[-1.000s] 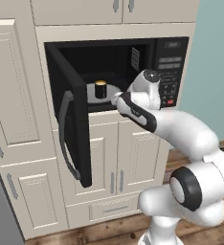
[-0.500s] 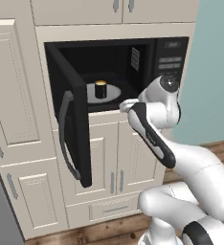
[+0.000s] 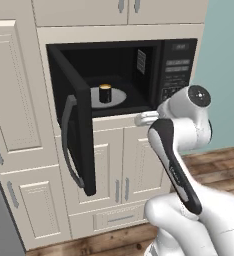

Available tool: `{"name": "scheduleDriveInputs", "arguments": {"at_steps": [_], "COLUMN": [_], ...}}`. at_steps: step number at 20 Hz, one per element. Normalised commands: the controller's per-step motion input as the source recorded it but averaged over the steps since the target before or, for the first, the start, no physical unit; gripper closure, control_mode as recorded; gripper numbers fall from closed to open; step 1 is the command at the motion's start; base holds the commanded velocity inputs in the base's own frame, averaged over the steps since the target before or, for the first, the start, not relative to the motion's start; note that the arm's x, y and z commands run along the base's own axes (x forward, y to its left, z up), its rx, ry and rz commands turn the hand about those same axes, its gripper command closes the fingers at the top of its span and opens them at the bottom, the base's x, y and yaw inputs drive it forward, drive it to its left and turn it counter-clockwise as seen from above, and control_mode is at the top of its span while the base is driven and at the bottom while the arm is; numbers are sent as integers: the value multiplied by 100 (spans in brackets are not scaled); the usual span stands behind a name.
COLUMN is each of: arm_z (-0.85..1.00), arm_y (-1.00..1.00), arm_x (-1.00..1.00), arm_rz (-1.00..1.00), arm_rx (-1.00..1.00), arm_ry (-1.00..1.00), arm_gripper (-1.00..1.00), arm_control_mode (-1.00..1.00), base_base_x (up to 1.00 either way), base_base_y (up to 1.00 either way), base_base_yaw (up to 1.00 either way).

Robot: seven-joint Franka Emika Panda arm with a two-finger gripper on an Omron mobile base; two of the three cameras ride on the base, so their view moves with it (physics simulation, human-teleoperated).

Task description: Pick the mug from the counter and place it inside the microwave. Then close the microwave.

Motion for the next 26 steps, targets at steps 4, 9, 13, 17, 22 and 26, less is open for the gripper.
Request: {"name": "scheduleDriveInputs", "arguments": {"at_steps": [4,9,13,17,22,26], "arm_z": [24,28,38,51,30,29], "arm_y": [0,-1,-10,-9,0,1], "arm_x": [-95,-98,-91,-100,-99,-86], "arm_rz": [0,-5,-8,-6,-6,-15], "arm_rx": [0,0,0,0,0,-3], "arm_ry": [-1,-12,-11,-14,-17,-27], "arm_gripper": [-100,-100,-100,-100,-100,-100], "arm_control_mode": [-100,-100,-100,-100,-100,-100], "base_base_x": [0,0,0,0,0,0], "base_base_y": [0,0,0,0,0,0], "base_base_yaw": [0,0,0,0,0,0]}}
